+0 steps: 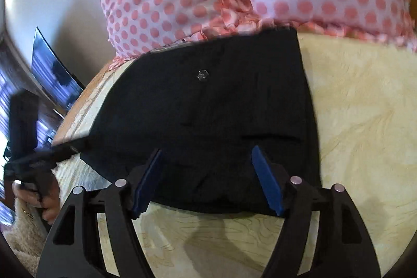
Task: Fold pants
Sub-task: 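Release the folded trousers and pull both tools back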
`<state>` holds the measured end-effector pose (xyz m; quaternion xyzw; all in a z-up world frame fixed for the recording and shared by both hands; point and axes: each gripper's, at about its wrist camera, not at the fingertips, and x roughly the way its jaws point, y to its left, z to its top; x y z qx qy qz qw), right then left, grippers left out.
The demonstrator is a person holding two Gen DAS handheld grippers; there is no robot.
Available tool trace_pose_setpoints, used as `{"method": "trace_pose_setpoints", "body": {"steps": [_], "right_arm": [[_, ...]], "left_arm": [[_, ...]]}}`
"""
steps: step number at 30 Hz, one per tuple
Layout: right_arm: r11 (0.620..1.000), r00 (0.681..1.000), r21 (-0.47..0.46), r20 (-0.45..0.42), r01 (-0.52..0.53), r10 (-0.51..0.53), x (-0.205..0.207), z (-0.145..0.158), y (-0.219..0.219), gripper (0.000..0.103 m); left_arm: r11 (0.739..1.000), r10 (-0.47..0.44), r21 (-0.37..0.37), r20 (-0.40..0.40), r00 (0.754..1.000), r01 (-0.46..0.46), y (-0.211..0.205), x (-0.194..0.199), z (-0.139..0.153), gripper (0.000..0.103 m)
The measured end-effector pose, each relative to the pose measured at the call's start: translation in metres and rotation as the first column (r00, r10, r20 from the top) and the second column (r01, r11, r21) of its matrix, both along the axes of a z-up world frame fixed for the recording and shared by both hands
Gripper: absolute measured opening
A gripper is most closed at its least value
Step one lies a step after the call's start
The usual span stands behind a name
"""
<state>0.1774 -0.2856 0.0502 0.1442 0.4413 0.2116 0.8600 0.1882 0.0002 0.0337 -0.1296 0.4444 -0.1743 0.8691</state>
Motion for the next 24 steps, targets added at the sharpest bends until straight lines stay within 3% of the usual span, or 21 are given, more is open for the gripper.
{"method": "trace_pose_setpoints", "body": {"steps": [5,6,7,9,12,16,21,24], "right_arm": [[0.997,0.997,0.014,-0.009,0.071,-0.071,-0.009,0.013,-0.003,0.072],[0.995,0.995,-0.023,0.026,0.100,-0.099,-0.018,0.020,0.000,0.081],[0.990,0.990,-0.071,0.071,0.125,-0.120,-0.032,0.027,0.002,0.098],[0.976,0.980,-0.147,0.143,0.161,-0.140,-0.051,0.034,0.011,0.102],[0.961,0.973,-0.226,0.197,0.162,-0.117,-0.081,0.028,0.035,0.102],[0.934,0.964,-0.294,0.228,0.201,-0.135,-0.103,0.013,0.053,0.102],[0.923,0.952,-0.289,0.242,0.255,-0.187,-0.118,0.002,0.057,0.102],[0.920,0.956,-0.300,0.225,0.253,-0.189,-0.120,-0.005,0.060,0.102]], "left_arm": [[0.998,0.051,0.033,0.011,0.999,-0.051,-0.001,-0.010,0.009,0.081],[0.996,0.063,0.067,0.037,0.997,-0.065,-0.002,-0.019,0.013,0.082],[0.990,0.077,0.116,0.077,0.994,-0.085,-0.001,-0.030,0.017,0.090],[0.954,0.125,0.250,0.174,0.977,-0.167,-0.002,-0.059,0.024,0.101],[0.908,0.159,0.341,0.258,0.953,-0.243,0.001,-0.089,0.023,0.101],[0.900,0.186,0.337,0.277,0.943,-0.277,0.008,-0.117,0.014,0.101],[0.877,0.167,0.395,0.281,0.945,-0.272,0.003,-0.131,-0.002,0.101],[0.881,0.162,0.394,0.272,0.949,-0.263,0.003,-0.135,-0.008,0.101]]}}
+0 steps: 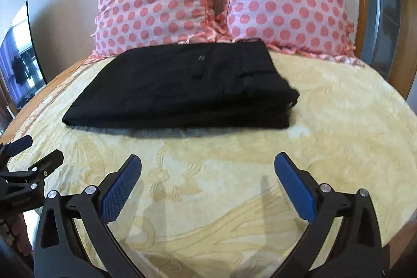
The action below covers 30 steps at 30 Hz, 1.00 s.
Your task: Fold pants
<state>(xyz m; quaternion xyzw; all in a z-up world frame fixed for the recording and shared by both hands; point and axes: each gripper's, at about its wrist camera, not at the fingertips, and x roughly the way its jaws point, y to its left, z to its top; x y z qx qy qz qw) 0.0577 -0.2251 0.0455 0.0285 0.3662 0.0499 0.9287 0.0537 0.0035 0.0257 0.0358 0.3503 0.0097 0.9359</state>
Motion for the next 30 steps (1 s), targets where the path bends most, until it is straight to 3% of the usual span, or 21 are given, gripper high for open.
{"method": "trace_pose_setpoints", "body": {"steps": [9,16,30], "right_arm": [[1.000,1.000,-0.022,-0.023,-0.013,0.012,-0.007,-0.011,0.008,0.102],[0.999,0.997,-0.035,0.070,0.020,-0.018,-0.021,-0.017,0.011,0.102],[0.999,0.997,-0.034,0.079,0.023,-0.020,-0.021,-0.017,0.011,0.102]], "left_arm": [[0.999,-0.032,-0.017,-0.016,0.999,0.031,-0.006,-0.006,-0.012,0.101],[0.997,-0.056,-0.042,0.048,0.997,0.058,-0.001,-0.013,-0.017,0.101],[0.997,-0.053,-0.044,0.054,0.997,0.056,-0.002,-0.014,-0.018,0.101]]}}
